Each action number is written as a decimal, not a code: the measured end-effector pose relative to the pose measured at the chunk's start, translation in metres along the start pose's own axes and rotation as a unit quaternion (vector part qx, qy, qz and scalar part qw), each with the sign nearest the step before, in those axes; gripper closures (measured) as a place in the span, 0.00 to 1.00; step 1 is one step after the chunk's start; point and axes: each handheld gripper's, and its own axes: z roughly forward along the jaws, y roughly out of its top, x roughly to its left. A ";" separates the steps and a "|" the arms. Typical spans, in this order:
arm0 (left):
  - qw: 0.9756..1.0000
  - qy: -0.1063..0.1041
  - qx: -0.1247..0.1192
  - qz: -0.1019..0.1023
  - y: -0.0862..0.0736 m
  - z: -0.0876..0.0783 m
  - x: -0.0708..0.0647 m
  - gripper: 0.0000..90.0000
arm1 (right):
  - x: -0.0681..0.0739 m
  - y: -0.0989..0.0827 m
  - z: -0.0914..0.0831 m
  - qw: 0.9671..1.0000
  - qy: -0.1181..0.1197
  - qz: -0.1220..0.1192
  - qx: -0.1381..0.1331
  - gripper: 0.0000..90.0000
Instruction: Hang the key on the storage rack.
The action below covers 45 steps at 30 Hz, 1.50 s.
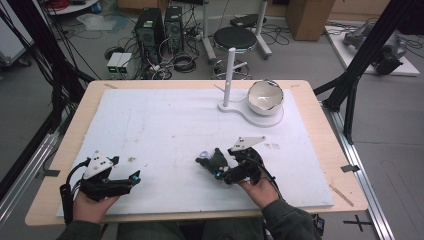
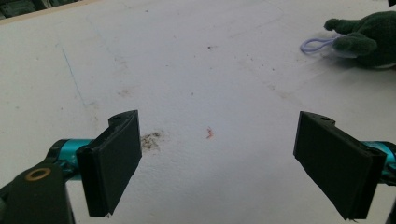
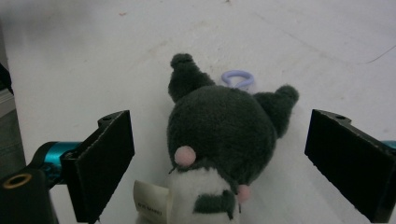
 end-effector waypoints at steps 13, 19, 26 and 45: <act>1.000 0.000 0.001 0.002 0.000 0.000 0.000 0.17 | 0.001 -0.003 0.013 0.999 0.009 0.022 0.023 0.17; 1.000 -0.001 0.001 0.002 0.000 0.001 -0.001 0.17 | 0.002 -0.003 0.016 0.999 0.012 0.031 0.030 0.16; 1.000 0.001 0.001 0.002 0.000 0.001 -0.001 0.17 | 0.003 -0.005 0.023 0.998 -0.007 0.028 0.058 0.24; 1.000 0.001 0.001 0.003 0.000 0.000 -0.002 0.17 | -0.005 -0.008 0.018 0.997 0.002 0.053 0.053 0.43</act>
